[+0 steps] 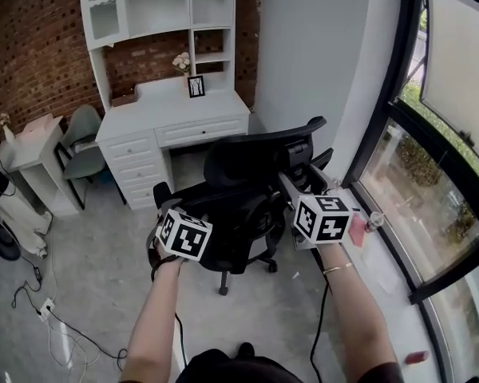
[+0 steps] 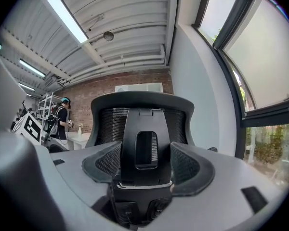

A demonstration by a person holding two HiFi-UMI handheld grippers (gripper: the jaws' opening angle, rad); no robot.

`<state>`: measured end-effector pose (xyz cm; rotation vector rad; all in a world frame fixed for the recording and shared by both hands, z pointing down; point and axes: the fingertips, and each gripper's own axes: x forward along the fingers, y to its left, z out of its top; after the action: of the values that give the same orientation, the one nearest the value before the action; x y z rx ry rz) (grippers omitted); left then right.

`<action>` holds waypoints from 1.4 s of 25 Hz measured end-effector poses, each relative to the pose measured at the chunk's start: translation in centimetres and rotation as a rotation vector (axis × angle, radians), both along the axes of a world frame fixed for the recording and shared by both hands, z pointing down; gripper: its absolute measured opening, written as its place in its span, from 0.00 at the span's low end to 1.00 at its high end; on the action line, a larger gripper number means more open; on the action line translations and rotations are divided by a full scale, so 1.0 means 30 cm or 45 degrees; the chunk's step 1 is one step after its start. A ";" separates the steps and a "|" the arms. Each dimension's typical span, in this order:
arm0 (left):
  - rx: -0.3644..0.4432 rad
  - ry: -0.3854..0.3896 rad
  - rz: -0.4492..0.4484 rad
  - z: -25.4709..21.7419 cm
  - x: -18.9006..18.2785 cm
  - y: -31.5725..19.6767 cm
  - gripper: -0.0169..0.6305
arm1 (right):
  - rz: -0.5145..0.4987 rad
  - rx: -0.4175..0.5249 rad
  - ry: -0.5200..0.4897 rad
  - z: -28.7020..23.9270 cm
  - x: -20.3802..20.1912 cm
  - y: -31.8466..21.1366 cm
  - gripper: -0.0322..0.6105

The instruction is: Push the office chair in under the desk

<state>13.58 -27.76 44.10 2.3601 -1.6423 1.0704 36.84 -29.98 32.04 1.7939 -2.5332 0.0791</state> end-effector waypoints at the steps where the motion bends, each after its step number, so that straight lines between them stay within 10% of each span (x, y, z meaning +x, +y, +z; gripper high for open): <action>1: -0.005 -0.016 -0.011 0.005 -0.006 -0.026 0.42 | -0.005 -0.004 0.005 0.002 -0.005 -0.027 0.51; 35: -0.060 0.060 0.003 0.089 -0.421 -0.940 0.40 | 0.096 0.009 -0.017 0.036 -0.424 -0.828 0.50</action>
<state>0.94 -55.95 46.75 2.3400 -1.5814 1.0343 24.11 -54.81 33.12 1.8978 -2.4775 0.0839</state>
